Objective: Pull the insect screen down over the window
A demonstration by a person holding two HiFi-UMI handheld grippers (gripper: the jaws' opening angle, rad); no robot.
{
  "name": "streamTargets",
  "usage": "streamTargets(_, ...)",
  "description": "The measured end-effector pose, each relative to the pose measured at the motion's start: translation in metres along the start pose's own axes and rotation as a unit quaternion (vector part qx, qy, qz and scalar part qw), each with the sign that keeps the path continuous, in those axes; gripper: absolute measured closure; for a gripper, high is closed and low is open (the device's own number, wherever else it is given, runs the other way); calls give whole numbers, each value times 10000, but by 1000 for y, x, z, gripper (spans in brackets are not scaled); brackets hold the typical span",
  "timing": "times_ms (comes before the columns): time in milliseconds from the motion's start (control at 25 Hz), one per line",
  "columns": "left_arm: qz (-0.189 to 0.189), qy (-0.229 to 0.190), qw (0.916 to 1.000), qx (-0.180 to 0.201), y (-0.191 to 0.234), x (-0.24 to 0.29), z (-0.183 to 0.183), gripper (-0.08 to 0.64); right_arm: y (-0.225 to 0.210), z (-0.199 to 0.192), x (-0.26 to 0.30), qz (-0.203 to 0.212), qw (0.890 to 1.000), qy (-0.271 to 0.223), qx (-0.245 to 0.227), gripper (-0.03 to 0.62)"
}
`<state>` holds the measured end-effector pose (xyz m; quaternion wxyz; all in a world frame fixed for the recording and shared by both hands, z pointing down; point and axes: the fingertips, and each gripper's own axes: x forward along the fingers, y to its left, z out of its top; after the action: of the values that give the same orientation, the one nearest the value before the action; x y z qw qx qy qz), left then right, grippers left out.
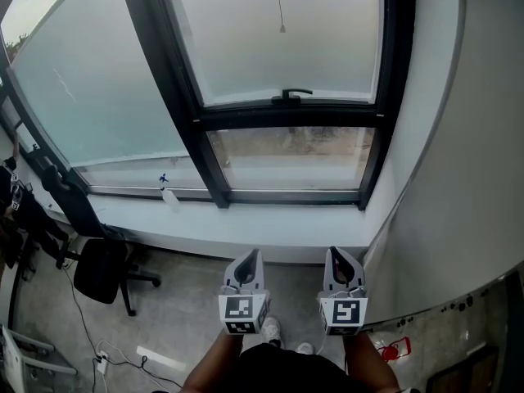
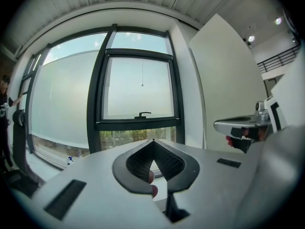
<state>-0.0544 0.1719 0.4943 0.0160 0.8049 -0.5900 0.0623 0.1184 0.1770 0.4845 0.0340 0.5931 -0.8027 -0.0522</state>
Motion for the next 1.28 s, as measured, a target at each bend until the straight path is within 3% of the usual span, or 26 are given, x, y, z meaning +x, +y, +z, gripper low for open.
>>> streamTargets(200, 64, -37, 9998, -162, 12, 24, 12, 560, -3, 2, 30, 13, 10000, -33, -51, 589)
streamTargets(600, -136, -172, 9998, -19, 55, 95, 26, 560, 6, 26, 123, 72, 9991, -293, -309, 589)
streamTargets(800, -300, -205, 9987, -358, 83, 128, 28, 560, 18, 32, 166, 62, 9997, -171, -169, 589)
streamTargets(1120, -291, -254, 9991, -185, 132, 170, 26, 560, 32, 32, 216, -27, 9997, -14, -243, 589)
streamTargets(1280, -351, -209, 9990, -179, 137, 189, 29, 560, 31, 37, 233, -17, 9995, -58, -322, 589)
